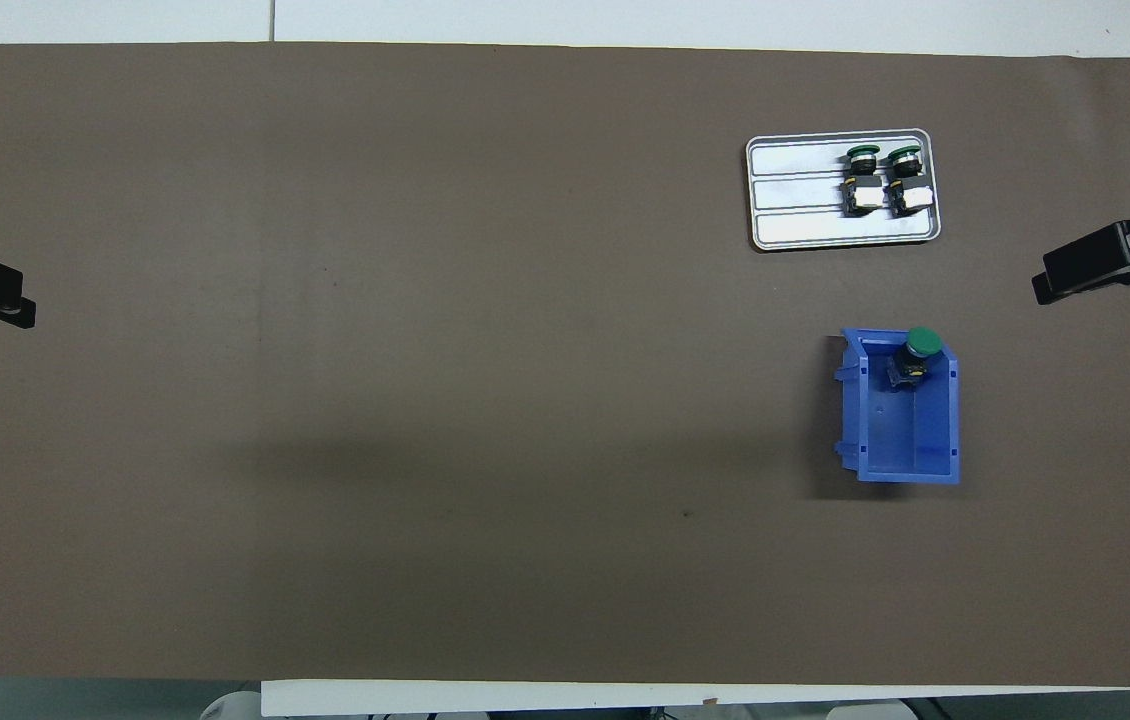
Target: Place and press button with both arms
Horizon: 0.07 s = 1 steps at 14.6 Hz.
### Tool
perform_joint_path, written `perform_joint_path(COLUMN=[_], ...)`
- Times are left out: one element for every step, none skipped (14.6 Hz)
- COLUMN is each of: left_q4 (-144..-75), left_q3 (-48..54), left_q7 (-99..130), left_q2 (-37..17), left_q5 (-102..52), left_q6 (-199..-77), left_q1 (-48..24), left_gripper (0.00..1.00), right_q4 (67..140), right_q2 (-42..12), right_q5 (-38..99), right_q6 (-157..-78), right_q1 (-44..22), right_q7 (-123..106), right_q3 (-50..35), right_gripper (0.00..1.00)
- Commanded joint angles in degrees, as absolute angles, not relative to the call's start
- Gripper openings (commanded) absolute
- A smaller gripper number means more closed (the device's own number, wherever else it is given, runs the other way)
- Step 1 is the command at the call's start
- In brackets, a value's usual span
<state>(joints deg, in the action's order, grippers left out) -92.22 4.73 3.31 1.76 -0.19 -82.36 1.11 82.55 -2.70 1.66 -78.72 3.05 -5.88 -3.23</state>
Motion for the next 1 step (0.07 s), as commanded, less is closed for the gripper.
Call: perform_joint_path(left_q4=[-94.04], left_q3=[4.75], left_q7=[2.29], left_q2=[3.25], left_q5=[1.05], left_q6=[-83.32], left_q1=[1.23], left_gripper=[1.0], right_q4=[81.3], right_q2=[-3.25], right_q5=[1.23], right_q6=[-77.87], right_q1=[3.08], right_q7=[-4.57], right_q3=[-3.52], right_gripper=[0.99])
